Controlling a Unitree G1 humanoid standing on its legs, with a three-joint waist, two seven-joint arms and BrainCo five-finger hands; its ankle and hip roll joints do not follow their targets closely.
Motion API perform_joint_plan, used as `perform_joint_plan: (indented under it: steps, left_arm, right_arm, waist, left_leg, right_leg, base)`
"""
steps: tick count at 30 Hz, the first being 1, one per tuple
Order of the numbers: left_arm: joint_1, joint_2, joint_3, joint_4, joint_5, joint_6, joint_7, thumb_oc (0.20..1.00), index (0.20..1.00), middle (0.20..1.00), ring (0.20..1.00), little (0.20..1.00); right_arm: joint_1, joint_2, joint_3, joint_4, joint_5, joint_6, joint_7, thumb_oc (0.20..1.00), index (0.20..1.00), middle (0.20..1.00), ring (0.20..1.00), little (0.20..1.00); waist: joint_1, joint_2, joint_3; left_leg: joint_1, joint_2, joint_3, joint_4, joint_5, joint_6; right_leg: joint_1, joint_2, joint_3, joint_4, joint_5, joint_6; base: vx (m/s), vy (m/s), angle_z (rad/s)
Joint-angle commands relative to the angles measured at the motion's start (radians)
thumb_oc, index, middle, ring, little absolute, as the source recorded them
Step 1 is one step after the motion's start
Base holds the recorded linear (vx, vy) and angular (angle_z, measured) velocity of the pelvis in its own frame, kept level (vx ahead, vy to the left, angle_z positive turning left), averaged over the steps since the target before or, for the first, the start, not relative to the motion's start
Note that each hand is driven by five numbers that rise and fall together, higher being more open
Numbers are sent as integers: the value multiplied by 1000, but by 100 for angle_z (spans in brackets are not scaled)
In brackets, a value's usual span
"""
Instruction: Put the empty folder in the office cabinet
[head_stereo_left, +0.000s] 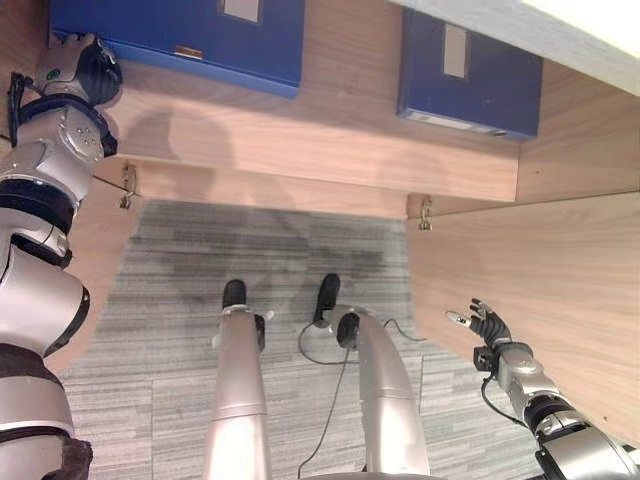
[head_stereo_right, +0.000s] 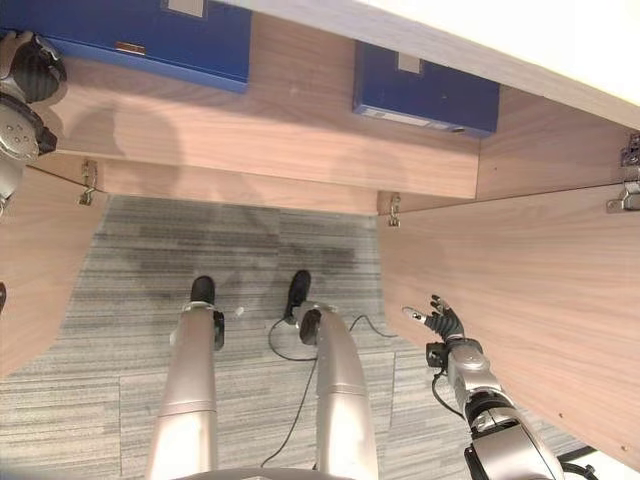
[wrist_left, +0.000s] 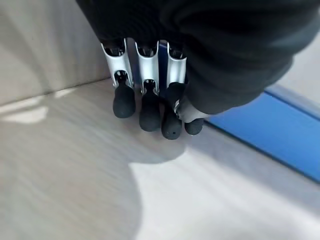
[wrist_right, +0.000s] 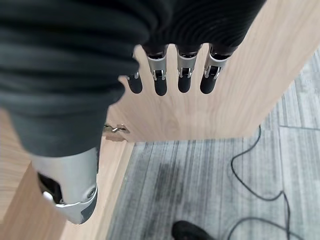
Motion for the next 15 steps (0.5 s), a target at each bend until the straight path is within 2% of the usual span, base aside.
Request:
perform_joint_plan:
  steps: [1, 2, 4, 5, 8, 10, 13, 14, 15]
  left_arm:
    - [-137, 12, 131, -78, -96, -58, 107, 200, 200, 200, 200, 200]
    - [-126, 13, 140, -85, -94, -56, 109, 200, 200, 200, 200, 200]
    - [24, -2, 250, -158, -119, -69, 103, 200, 200, 200, 200, 200]
    - [38, -1, 262, -166, -116, -67, 104, 200, 200, 200, 200, 200]
    - [267, -61, 429, -271, -156, -87, 93, 200, 200, 200, 200, 200]
    - [323, -80, 459, -300, -161, -89, 89, 200, 200, 200, 200, 200]
    - [522, -152, 563, -396, -162, -103, 80, 200, 200, 200, 200, 200]
    - [624, -185, 600, -444, -165, -113, 70, 200, 200, 200, 200, 200]
    - [629, -186, 602, -447, -164, -112, 70, 200, 200, 200, 200, 200]
  right_arm:
    - [55, -45, -39, 7, 12, 3, -26, 1000, 1000, 1000, 1000, 1000]
    - [57, -49, -37, 6, 11, 3, -27, 1000, 1000, 1000, 1000, 1000]
    - [86, -30, -58, 0, -8, 6, -24, 1000, 1000, 1000, 1000, 1000]
    - [89, -34, -55, -1, -8, 7, -25, 1000, 1000, 1000, 1000, 1000]
    - [138, -3, -78, -3, -43, 15, -22, 1000, 1000, 1000, 1000, 1000]
    - [144, -2, -83, -1, -51, 15, -26, 1000, 1000, 1000, 1000, 1000]
    - [172, 23, -109, 3, -70, 19, -32, 1000, 1000, 1000, 1000, 1000]
    - [188, 32, -121, 1, -83, 22, -35, 1000, 1000, 1000, 1000, 1000]
    - [190, 31, -120, 0, -83, 23, -35, 1000, 1000, 1000, 1000, 1000]
  waist:
    - [-40, 83, -21]
    - [-41, 86, -22]
    - [-26, 81, -11]
    - [-28, 85, -13]
    - [-7, 81, -2]
    - [-4, 84, -2]
    - [14, 91, -5]
    - [22, 94, -9]
    - [22, 95, -8]
  left_leg:
    - [68, 62, -58, -189, 46, 14]
    - [70, 62, -58, -190, 46, 14]
    - [96, 57, -51, -217, 55, 8]
    - [100, 58, -50, -219, 56, 8]
    - [151, 53, -45, -283, 80, -4]
    - [164, 51, -42, -300, 86, -7]
    - [225, 47, -36, -363, 109, -18]
    - [283, 41, -30, -418, 126, -26]
    - [287, 42, -29, -421, 127, -26]
  right_leg:
    - [107, -34, 12, 1, -92, 68]
    - [109, -34, 12, 0, -92, 68]
    - [125, -34, 10, -17, -87, 66]
    - [127, -33, 10, -19, -86, 66]
    - [167, -31, 3, -62, -76, 65]
    - [181, -30, -1, -78, -71, 66]
    - [230, -26, -5, -123, -61, 67]
    - [283, -16, -5, -173, -50, 66]
    - [286, -16, -5, -175, -49, 66]
  base:
    - [-16, -37, 3]
    - [-20, -67, 5]
    - [-14, -44, 4]
    - [-21, -41, 0]
    - [-23, -48, 0]
    - [-18, -33, 3]
    - [-6, -49, 5]
    - [8, -58, 4]
    - [-1, -66, 4]
